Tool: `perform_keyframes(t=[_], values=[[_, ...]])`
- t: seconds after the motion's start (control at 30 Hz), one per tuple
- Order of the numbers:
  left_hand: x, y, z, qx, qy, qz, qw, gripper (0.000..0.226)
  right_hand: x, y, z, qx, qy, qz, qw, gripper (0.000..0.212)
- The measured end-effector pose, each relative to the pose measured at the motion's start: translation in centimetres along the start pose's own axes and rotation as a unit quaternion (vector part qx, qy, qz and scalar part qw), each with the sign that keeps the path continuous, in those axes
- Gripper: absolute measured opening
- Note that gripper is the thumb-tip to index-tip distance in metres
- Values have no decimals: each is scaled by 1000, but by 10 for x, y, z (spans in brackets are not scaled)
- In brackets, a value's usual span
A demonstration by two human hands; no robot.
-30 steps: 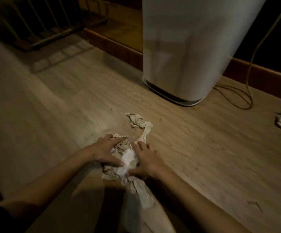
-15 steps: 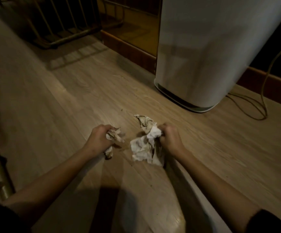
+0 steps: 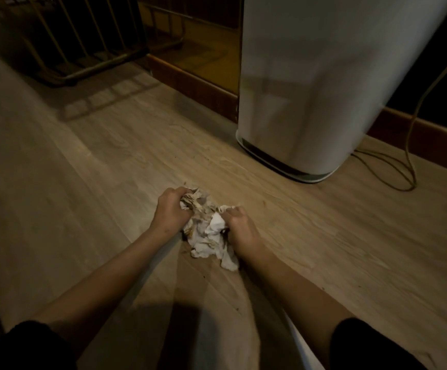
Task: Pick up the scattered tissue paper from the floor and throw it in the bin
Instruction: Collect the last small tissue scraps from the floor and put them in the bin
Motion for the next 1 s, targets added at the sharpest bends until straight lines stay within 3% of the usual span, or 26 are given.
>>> perform_keyframes(t=[0.13,0.3,0.53,0.8,0.9,1.0], values=[[1,-13,-27,24,-33,-4,999,39,43,29,-13,-59,-38,27,997,34],[29,-57,-99,59,-122,69,988,37,88,113,-83,-110,-186,-18,976,21],[60,-100,-178,103,-191,148,965,42,137,246,-189,-42,-347,-47,936,32],[84,-82,-286,58,-350,205,912,39,165,368,-214,50,-316,47,946,8],[88,-64,-344,35,-402,187,895,37,179,393,-223,18,-312,93,945,14],[95,-56,-397,-5,-437,196,878,39,199,408,-246,-27,-318,73,945,9]])
Point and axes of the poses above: each hand's wrist, its own x-axis away from the middle knuckle, its own y-axis out of the back of the hand, z = x × y, the point moved 6 cm from there along -x, towards the middle knuckle, and after that the axes turned 10 degrees about -z, right-handed, at the moved point
